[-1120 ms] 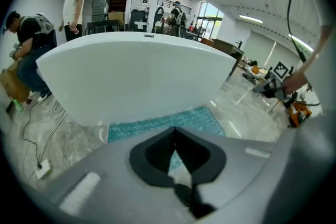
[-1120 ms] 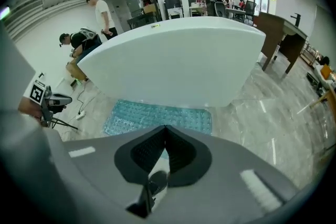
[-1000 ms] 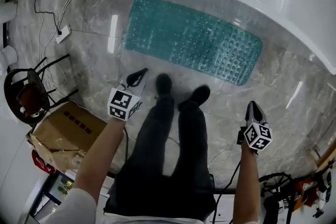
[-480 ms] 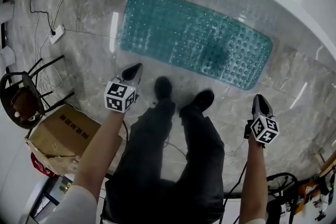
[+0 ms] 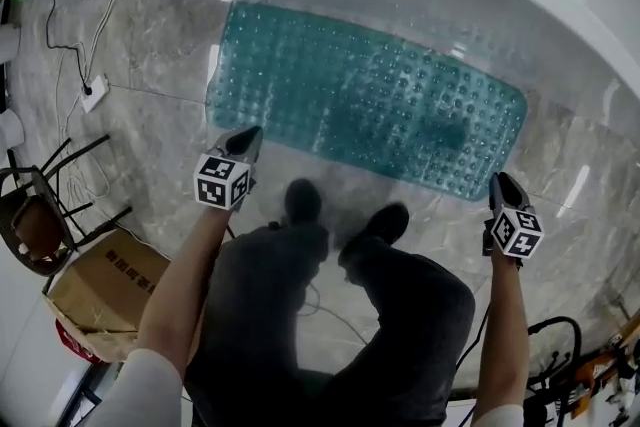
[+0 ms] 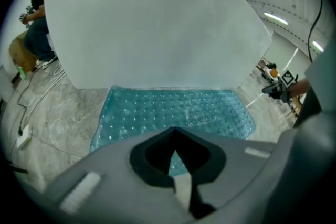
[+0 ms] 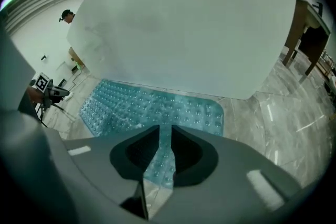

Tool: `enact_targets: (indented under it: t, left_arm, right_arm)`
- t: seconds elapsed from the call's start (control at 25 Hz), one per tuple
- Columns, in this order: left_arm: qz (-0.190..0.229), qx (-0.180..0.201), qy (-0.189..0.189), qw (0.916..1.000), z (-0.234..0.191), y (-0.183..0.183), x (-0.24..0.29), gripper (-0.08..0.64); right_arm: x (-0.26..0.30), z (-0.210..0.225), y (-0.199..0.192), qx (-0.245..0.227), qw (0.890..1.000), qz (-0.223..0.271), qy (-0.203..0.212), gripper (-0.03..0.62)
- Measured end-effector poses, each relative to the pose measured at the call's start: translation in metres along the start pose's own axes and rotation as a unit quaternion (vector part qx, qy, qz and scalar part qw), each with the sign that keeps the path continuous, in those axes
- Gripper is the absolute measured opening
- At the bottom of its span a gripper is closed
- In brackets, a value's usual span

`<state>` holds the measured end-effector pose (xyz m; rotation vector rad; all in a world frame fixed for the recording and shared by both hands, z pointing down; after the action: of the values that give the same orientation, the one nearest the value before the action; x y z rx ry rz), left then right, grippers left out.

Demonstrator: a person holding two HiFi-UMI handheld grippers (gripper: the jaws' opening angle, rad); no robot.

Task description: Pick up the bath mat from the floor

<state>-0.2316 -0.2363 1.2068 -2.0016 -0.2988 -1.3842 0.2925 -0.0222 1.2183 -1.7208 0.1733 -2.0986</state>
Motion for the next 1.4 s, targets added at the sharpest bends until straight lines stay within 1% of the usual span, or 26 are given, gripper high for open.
enact_targets:
  t: [0.08,0.2,0.32,0.44,0.64,0.72,0.84,0.92,0.96,1.0,1.08,1.16,1.28,1.36,1.4]
  left_arm:
    - [0.004,0.012,0.011,0.9999,-0.012,-0.004,0.023,0.003]
    - [0.007,0.032,0.029,0.9990,-0.032,-0.009,0.055,0.005]
    - [0.015,0.036,0.027,0.9989,-0.051,-0.011,0.080,0.017]
    - [0.026,0.049,0.029,0.9980,-0.073,-0.009,0.102,0.026]
    - [0.037,0.047,0.053,0.9968,-0.112,-0.008,0.130,0.065]
    - [0.034,0.045,0.069,0.9960,-0.133,-0.008,0.137,0.100]
    - [0.019,0.031,0.100,0.9943,-0.178,-0.013,0.140,0.154]
    - [0.003,0.013,0.115,0.9933,-0.209,-0.018,0.143,0.204]
    - [-0.006,0.004,0.120,0.9928,-0.223,-0.021,0.145,0.214]
    - [-0.017,-0.002,0.123,0.9922,-0.235,-0.024,0.148,0.246]
    - [-0.043,-0.008,0.126,0.9911,-0.255,-0.030,0.156,0.337]
    - [-0.064,-0.011,0.123,0.9903,-0.267,-0.035,0.164,0.384]
    - [-0.083,-0.017,0.103,0.9911,-0.276,-0.039,0.178,0.416]
    - [-0.086,-0.022,0.086,0.9924,-0.276,-0.040,0.183,0.416]
    - [-0.083,-0.024,0.078,0.9932,-0.275,-0.040,0.185,0.403]
  right_arm:
    - [0.028,0.009,-0.005,-0.008,1.000,-0.004,0.013,0.083]
    - [0.066,0.022,-0.014,-0.029,0.999,-0.010,0.016,0.098]
    - [0.092,0.034,-0.019,-0.041,0.999,-0.008,0.012,0.112]
    - [0.113,0.049,-0.022,-0.047,0.999,-0.003,0.003,0.121]
    - [0.138,0.077,-0.028,-0.046,0.999,0.003,-0.014,0.129]
    - [0.142,0.085,-0.030,-0.048,0.999,0.002,-0.020,0.128]
    - [0.148,0.085,-0.035,-0.052,0.998,-0.001,-0.021,0.129]
    - [0.154,0.083,-0.040,-0.054,0.998,-0.006,-0.019,0.127]
    - [0.157,0.082,-0.041,-0.055,0.998,-0.008,-0.019,0.128]
    - [0.159,0.080,-0.043,-0.056,0.998,-0.009,-0.019,0.128]
    - [0.163,0.075,-0.046,-0.055,0.998,-0.010,-0.016,0.128]
    - [0.166,0.070,-0.050,-0.055,0.998,-0.012,-0.011,0.129]
    - [0.170,0.071,-0.057,-0.047,0.999,-0.017,-0.015,0.137]
    - [0.170,0.072,-0.061,-0.038,0.999,-0.018,-0.016,0.151]
    - [0.170,0.073,-0.063,-0.034,0.999,-0.017,-0.017,0.156]
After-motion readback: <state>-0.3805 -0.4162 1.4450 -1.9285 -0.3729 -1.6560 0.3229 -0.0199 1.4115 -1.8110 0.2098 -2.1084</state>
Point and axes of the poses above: the fingertips, and each gripper's own axes: x forward along the fingers, z to its right, y out of its top, the point moved 5 cm from there along -x, backward along the fingers, and after that the axes turned 4 degrees about -z, right-handed, at the moved point
